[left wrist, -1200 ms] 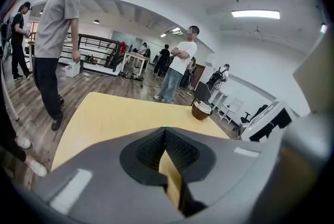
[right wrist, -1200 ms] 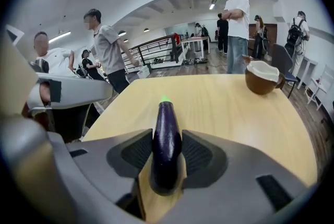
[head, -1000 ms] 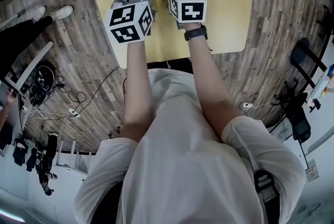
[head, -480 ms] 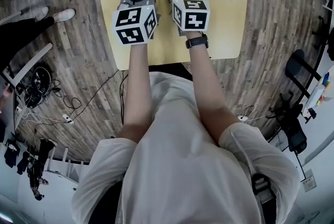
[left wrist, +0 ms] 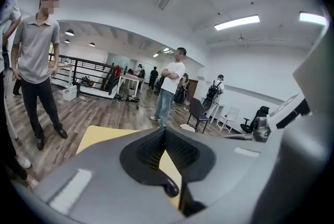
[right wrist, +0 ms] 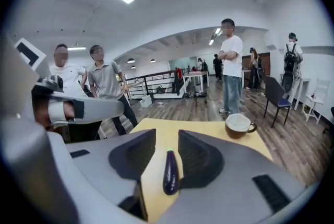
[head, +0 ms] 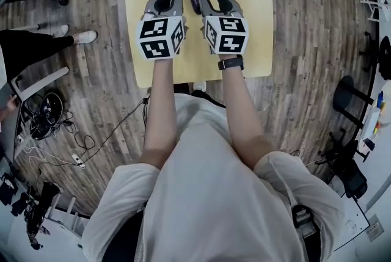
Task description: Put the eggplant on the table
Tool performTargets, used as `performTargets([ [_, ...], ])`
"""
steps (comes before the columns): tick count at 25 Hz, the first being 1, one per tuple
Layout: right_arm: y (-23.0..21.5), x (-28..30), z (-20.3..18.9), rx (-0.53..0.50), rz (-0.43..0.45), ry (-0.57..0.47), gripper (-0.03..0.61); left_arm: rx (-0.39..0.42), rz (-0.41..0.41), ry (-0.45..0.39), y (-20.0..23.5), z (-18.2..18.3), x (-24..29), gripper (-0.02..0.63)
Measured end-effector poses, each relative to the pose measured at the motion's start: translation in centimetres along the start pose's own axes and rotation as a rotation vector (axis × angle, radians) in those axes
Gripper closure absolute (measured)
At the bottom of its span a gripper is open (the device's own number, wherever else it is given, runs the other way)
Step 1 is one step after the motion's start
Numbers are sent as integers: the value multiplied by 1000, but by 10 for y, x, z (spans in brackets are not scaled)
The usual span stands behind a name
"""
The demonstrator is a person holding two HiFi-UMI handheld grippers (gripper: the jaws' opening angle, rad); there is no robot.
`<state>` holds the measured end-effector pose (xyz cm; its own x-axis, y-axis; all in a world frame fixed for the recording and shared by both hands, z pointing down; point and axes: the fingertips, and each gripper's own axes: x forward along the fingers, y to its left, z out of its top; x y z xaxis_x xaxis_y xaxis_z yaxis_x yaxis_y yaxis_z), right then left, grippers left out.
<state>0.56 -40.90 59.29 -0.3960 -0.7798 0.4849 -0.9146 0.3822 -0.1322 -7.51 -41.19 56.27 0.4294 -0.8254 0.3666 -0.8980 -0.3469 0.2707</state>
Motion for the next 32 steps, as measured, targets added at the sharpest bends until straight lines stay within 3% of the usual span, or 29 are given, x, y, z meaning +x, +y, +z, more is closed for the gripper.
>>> performTargets([
  [12,25,-101,76,-64,18,-251,491,153,14,-177,-59,69,-83,604],
  [17,32,-140,121,-105,34,-393,506,230,31,-288,-82,109,-112,604],
  [24,39,-205,159,-160,29,-525,520,267,50,-397,-109,140,-161,604],
  [32,47,-270,171,-188,-25,-595,559,301,56,-489,-140,152,-217,604],
])
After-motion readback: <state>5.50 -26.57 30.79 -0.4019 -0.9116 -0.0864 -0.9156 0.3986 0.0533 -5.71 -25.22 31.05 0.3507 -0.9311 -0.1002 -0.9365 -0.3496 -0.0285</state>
